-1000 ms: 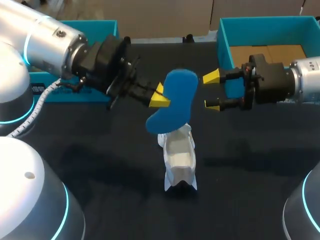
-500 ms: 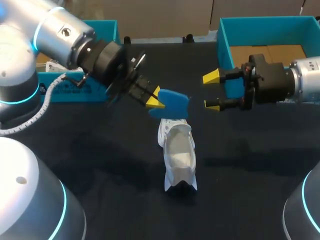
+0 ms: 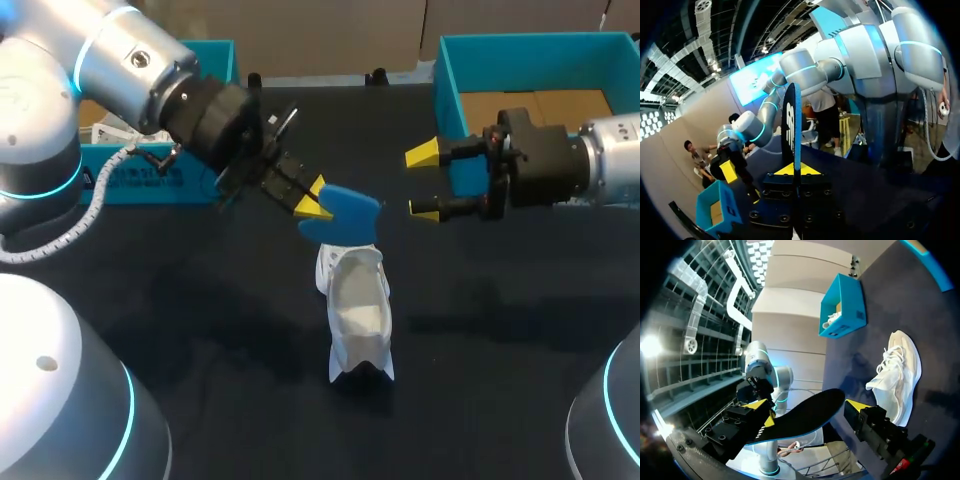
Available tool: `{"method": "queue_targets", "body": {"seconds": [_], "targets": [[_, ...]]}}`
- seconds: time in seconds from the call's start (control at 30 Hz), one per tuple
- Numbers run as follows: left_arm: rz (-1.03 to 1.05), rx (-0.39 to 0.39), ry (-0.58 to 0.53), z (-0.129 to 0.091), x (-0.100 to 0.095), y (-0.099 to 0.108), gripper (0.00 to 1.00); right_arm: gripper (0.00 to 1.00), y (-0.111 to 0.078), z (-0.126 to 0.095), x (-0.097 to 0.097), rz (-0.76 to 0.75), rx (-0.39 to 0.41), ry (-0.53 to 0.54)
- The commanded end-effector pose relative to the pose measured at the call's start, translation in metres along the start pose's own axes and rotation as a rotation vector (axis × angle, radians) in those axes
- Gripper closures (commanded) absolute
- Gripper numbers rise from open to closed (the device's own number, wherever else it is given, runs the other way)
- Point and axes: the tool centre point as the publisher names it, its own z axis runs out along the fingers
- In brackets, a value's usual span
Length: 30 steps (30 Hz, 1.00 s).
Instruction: Take the shoe out of the shoebox, open the shoe tongue, remove and reinsert the insole, then place the shoe into the shoebox
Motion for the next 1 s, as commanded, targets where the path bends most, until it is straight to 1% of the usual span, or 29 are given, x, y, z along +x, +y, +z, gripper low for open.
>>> {"method": "queue_targets", "body": {"seconds": [0.03, 0.07, 0.2, 0.23, 0.3, 0.37, 0.53, 0.6, 1.0], "targets": [[0.157, -0.064, -0.06, -0.001, -0.001, 0.003, 1.0, 0.0, 0.0, 0.002, 0.0, 0.0, -0.002, 0.0], [0.193, -0.079, -0.089, -0.001, -0.001, 0.005, 1.0, 0.0, 0.0, 0.002, 0.0, 0.0, -0.002, 0.0], [0.369, -0.086, -0.162, -0.003, -0.001, 0.01, 1.0, 0.0, 0.0, 0.002, 0.0, 0.0, -0.002, 0.0], [0.444, -0.092, -0.192, -0.003, 0.0, 0.013, 1.0, 0.0, 0.0, 0.002, 0.0, 0.0, -0.002, 0.0], [0.5, -0.096, -0.205, -0.002, 0.001, 0.017, 1.0, 0.0, 0.0, 0.002, 0.0, 0.0, -0.002, 0.0], [0.585, -0.079, -0.234, -0.002, 0.002, 0.018, 1.0, 0.0, 0.0, 0.002, 0.0, 0.0, -0.002, 0.0], [0.84, -0.081, -0.294, -0.005, -0.001, 0.018, 1.0, 0.0, 0.0, 0.002, 0.0, 0.0, -0.002, 0.0], [0.888, -0.085, -0.316, -0.005, -0.004, 0.018, 1.0, 0.0, 0.0, 0.002, 0.0, 0.0, -0.002, 0.0], [0.888, -0.085, -0.316, -0.005, -0.004, 0.018, 1.0, 0.0, 0.0, 0.002, 0.0, 0.0, -0.002, 0.0]]}}
